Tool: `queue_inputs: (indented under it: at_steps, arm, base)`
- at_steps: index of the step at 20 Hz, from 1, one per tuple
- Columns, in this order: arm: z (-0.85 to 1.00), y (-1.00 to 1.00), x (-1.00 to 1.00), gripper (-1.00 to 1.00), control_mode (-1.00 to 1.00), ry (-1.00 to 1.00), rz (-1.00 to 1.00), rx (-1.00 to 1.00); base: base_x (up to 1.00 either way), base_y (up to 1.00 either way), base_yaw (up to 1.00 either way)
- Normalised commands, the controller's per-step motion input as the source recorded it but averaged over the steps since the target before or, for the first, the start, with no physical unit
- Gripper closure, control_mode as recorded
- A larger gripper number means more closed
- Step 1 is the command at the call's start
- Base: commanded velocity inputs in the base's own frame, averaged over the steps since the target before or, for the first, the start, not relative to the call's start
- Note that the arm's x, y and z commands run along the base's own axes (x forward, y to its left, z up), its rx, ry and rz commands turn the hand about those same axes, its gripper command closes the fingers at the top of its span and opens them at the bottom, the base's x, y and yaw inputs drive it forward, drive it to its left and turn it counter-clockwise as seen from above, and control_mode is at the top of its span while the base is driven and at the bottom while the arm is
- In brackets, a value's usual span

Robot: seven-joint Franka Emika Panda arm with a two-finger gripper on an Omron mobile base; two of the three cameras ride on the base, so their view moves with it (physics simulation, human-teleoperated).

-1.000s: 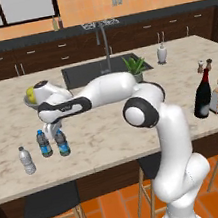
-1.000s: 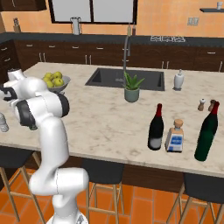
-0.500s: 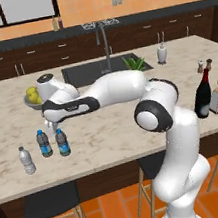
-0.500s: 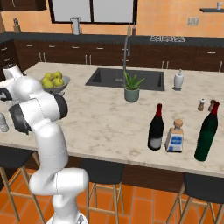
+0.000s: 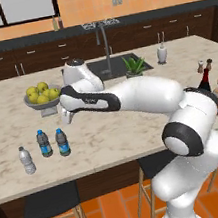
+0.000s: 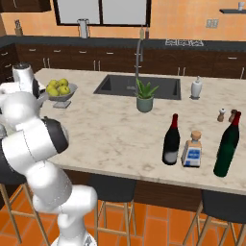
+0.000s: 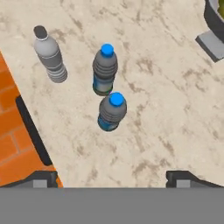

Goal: Move the plastic bottles in the middle to the plastics group, and the glass bottles in the middle to the glass group.

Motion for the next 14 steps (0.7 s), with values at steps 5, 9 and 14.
queue_inputs:
  at_steps: [5, 9, 14]
  arm:
    - [0.16, -1.0, -0.16, -1.0, -1.0, 0.19, -0.18, 0.02]
    - [0.0, -0.96, -0.31, -1.0, -1.0, 0.08, -0.24, -0.06]
    - [0.05, -0.97, -0.06, -1.0, -1.0, 0.22, -0.28, -0.16]
  base:
    - [0.0, 0.0, 0.0]
    - [0.0, 0.0, 0.0]
    - [0.0, 0.0, 0.0]
